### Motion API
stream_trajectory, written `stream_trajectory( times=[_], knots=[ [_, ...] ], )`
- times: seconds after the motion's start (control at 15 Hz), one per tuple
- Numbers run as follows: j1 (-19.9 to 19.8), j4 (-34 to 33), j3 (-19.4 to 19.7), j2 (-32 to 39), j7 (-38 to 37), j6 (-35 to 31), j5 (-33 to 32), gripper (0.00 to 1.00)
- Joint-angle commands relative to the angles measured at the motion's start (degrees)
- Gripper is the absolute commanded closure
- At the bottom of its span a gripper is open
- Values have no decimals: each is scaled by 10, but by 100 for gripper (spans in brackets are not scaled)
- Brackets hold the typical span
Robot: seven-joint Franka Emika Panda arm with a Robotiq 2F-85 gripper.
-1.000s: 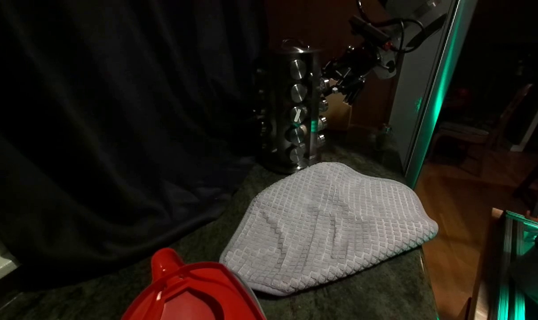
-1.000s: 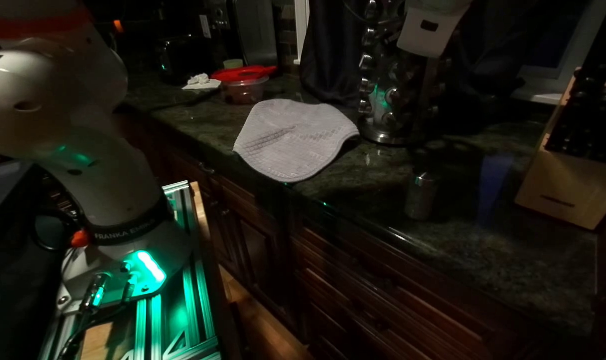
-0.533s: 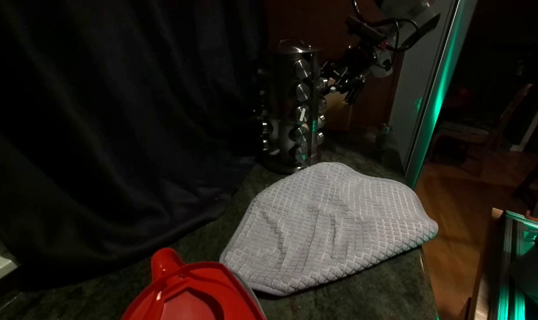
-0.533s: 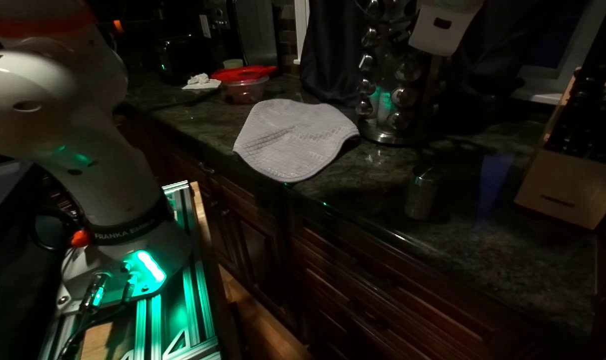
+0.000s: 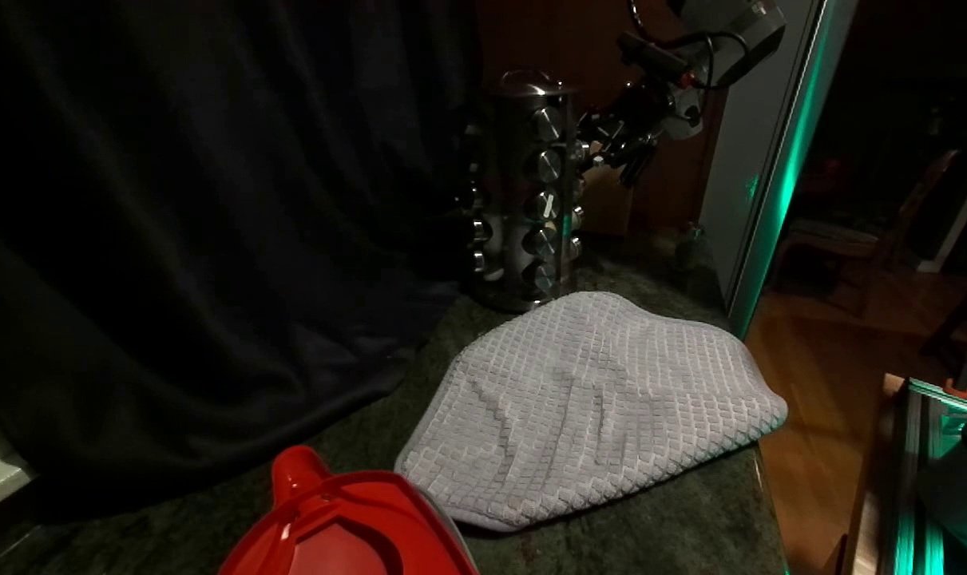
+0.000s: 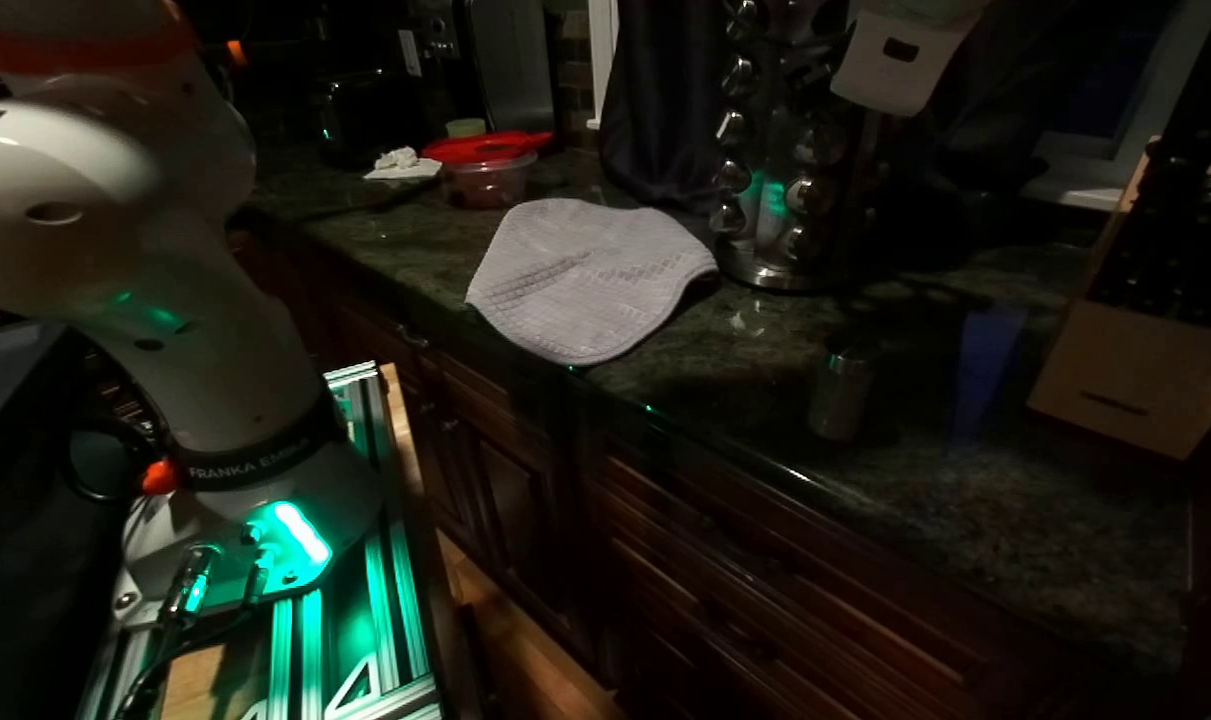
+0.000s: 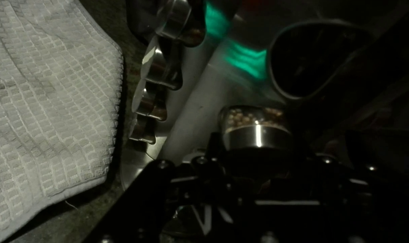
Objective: Rotate the silver stand then place one jar from the stand on the counter.
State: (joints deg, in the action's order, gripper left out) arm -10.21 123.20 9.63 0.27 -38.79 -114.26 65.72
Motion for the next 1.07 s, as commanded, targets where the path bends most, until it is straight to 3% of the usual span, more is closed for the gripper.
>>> stream_trajectory(
  times=[0.0,0.47,0.67,1.0],
  knots=[
    [3,-37,-1,20,-9,-11,-41,75],
    [6,-82,-1,50,-4,1,-88,75],
    [6,-81,1,51,-41,14,-92,75],
    [7,-66,4,39,-98,-26,-98,75]
  ],
)
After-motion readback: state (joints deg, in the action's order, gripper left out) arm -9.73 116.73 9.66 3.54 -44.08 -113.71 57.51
